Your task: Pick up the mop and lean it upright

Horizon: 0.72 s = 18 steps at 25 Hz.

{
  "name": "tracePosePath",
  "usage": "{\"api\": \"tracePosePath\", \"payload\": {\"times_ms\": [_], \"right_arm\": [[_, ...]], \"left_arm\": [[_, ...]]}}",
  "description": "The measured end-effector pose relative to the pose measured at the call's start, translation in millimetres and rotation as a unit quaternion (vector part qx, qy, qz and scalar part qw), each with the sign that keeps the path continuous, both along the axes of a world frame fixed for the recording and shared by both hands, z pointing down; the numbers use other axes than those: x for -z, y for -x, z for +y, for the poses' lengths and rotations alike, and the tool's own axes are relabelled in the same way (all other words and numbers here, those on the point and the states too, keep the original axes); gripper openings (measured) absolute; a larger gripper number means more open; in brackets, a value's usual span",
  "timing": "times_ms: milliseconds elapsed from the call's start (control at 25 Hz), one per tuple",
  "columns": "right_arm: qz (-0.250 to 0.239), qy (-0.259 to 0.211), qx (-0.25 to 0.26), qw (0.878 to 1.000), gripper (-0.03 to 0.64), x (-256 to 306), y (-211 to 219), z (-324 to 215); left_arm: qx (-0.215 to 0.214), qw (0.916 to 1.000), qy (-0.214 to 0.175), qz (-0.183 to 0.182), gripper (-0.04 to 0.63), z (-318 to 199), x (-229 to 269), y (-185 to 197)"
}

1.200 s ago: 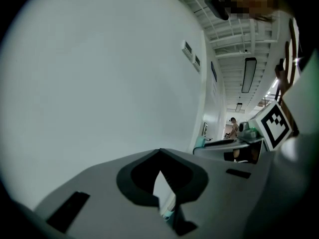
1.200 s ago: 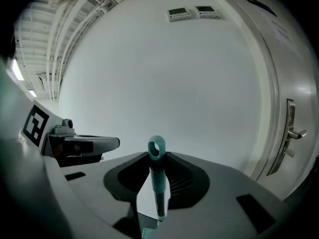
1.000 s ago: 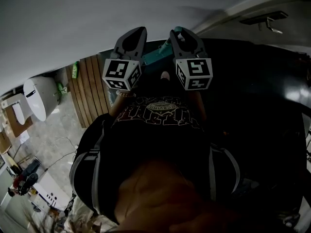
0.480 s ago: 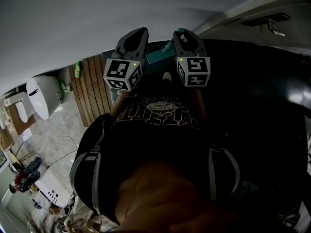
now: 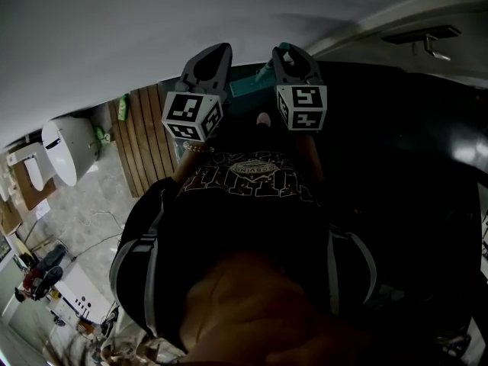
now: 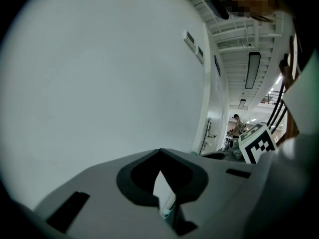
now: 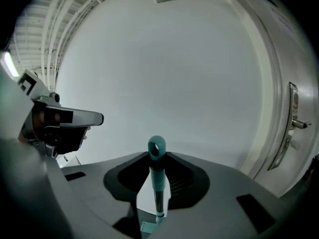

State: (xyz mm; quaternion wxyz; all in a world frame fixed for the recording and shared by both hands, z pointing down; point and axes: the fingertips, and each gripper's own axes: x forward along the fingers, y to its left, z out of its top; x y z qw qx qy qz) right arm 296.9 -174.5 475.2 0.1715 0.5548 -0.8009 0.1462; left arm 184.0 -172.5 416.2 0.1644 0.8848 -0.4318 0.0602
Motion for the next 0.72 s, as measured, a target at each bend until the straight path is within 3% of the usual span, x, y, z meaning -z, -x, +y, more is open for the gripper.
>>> {"api": "tracePosePath", "payload": {"times_ms": [720], "right_arm": [[-0.004,-0.011,0.009,1.000,0.109,-3.3,17.9,-54.5]], "left_arm": [[0.002,1.0000,-0.004,0.006,0.046,-5.3,3.5,8.6]]}}
